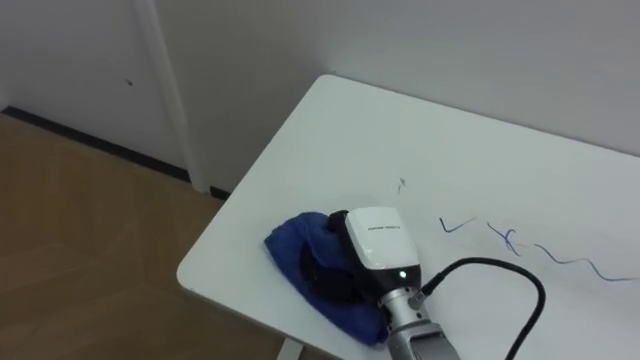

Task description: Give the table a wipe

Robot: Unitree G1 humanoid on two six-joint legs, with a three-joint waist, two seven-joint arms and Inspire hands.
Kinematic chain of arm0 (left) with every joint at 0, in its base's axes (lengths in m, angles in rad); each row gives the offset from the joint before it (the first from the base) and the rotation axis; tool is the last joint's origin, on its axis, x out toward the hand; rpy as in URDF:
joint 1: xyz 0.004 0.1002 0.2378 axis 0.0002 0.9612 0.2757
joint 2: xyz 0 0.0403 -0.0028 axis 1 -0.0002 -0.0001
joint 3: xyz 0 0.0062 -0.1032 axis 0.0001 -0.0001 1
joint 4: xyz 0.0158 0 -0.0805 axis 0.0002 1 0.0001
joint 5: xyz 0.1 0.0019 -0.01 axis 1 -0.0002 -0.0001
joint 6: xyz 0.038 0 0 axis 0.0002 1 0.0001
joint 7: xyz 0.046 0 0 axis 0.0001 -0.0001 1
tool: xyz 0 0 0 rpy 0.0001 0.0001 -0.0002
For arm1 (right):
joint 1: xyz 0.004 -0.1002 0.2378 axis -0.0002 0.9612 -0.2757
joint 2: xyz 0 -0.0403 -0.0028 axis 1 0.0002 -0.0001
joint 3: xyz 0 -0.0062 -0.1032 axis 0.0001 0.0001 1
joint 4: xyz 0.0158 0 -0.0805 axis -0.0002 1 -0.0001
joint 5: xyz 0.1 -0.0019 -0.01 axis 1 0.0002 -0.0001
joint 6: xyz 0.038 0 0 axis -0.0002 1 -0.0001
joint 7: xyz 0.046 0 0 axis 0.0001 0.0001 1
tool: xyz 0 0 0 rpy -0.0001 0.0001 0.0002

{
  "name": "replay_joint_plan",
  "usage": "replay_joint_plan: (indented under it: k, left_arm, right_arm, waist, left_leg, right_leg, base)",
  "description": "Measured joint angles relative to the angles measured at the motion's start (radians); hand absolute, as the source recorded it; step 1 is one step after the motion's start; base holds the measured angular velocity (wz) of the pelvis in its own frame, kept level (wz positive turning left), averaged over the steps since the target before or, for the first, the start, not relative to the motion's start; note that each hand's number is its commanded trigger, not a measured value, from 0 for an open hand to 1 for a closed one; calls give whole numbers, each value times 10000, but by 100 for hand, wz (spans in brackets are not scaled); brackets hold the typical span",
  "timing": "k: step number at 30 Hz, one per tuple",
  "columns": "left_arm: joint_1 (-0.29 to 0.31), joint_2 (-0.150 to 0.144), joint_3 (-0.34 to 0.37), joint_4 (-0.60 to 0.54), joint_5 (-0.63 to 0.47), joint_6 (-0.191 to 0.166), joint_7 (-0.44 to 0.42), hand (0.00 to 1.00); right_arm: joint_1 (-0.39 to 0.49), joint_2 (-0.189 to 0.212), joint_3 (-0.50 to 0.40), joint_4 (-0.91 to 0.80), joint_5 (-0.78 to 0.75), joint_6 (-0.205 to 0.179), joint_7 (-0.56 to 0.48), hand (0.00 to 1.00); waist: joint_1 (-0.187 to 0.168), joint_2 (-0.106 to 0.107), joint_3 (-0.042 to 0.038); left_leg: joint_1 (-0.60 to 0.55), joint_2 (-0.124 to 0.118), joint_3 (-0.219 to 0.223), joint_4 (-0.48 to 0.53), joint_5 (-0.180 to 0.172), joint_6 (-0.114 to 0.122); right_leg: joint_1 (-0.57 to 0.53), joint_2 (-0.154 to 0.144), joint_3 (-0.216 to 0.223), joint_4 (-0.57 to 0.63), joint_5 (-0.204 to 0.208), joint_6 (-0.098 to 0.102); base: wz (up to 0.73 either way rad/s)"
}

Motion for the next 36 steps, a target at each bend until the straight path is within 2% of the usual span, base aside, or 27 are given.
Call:
replay_joint_plan:
  k: [5,8,9,10,11,13,14,15,16,19,25,29,33,35,36]
  left_arm:
    - [-193,5,41,2,-146,-2,64,0]
    - [-483,11,50,66,-455,-49,181,0]
    - [-680,19,56,150,-525,-128,187,0]
    - [-849,57,55,230,-661,-239,191,0]
    - [-899,89,68,248,-765,-279,188,0]
    - [-930,235,307,294,-813,-346,180,0]
    - [-1025,315,315,344,-828,-330,180,0]
    - [-1061,495,296,514,-889,-317,172,0]
    - [-1063,634,283,645,-908,-310,169,0]
    - [-1004,794,283,814,-927,-307,136,0]
    - [-1112,791,267,814,-1339,-393,-31,0]
    - [-1115,793,277,863,-1297,-416,-6,0]
    - [-1066,789,301,1117,-1300,-514,269,0]
    - [-1087,780,302,1209,-1314,-552,398,0]
    - [-1127,781,306,1243,-1357,-555,463,0]
  right_arm:
    - [-379,-44,-77,292,567,-4,26,100]
    - [-1898,-196,-396,1695,1132,-83,27,100]
    - [-2804,-302,-744,2696,1593,-92,27,100]
    - [-3683,-535,-1082,3734,2050,-75,36,100]
    - [-4062,-696,-1299,4160,2168,-36,50,100]
    - [-5391,-1495,-2042,5886,2604,313,18,100]
    - [-5652,-1715,-2066,6276,2784,441,-9,100]
    - [-5969,-2153,-2195,6871,3079,570,-29,100]
    - [-6066,-2509,-2297,7210,3471,619,-70,100]
    - [-6133,-3006,-2337,7746,4350,608,-281,100]
    - [-6204,-3084,-2777,8259,4781,536,-384,100]
    - [-5752,-3225,-3413,8364,5256,461,-449,100]
    - [-4720,-3226,-4197,8330,5234,302,-784,100]
    - [-4551,-3226,-4343,8318,5217,285,-836,100]
    - [-4429,-3226,-4342,8300,5107,285,-897,100]
  waist:
    - [45,12,7]
    - [3,11,69]
    - [29,16,142]
    - [28,-25,141]
    - [32,-41,149]
    - [174,-20,180]
    - [183,-26,181]
    - [175,-31,183]
    - [180,-26,190]
    - [166,20,215]
    - [-19,34,209]
    - [-164,18,186]
    - [-293,-49,70]
    - [-395,-40,70]
    - [-444,-46,42]
  left_leg:
    - [-293,-8,10,44,0,1]
    - [-910,-59,-17,380,11,18]
    - [-1212,-94,-24,527,28,46]
    - [-1559,-115,-30,671,57,92]
    - [-1731,-130,-64,750,68,107]
    - [-2288,-123,-125,1051,93,117]
    - [-2407,-118,-143,1103,93,117]
    - [-2636,-107,-164,1187,96,114]
    - [-2766,-93,-166,1211,100,110]
    - [-2934,-66,-144,1254,100,108]
    - [-3032,-86,-40,1203,101,108]
    - [-3089,-111,-38,1214,101,109]
    - [-2994,-88,22,1178,102,111]
    - [-2892,-81,28,1170,103,112]
    - [-2859,-67,74,1169,102,111]
  right_leg:
    - [-277,-32,6,181,-1,-2]
    - [-911,-139,-22,580,-13,-34]
    - [-1204,-191,-21,735,-17,-41]
    - [-1496,-238,-66,825,-15,-45]
    - [-1641,-266,-112,862,-5,-53]
    - [-2066,-253,-195,831,144,-95]
    - [-2151,-250,-231,818,159,-100]
    - [-2321,-253,-304,843,176,-117]
    - [-2440,-252,-351,847,178,-121]
    - [-2585,-233,-332,817,186,-135]
    - [-2744,-261,-269,827,186,-132]
    - [-2740,-324,-442,848,188,-116]
    - [-2639,-320,-509,878,179,-103]
    - [-2524,-319,-515,862,178,-102]
    - [-2504,-316,-501,871,178,-102]
  base:
    - [0]
    - [0]
    - [8]
    - [13]
    - [15]
    - [11]
    - [14]
    - [16]
    - [10]
    - [-3]
    - [-1]
    - [12]
    - [5]
    - [0]
    - [-8]
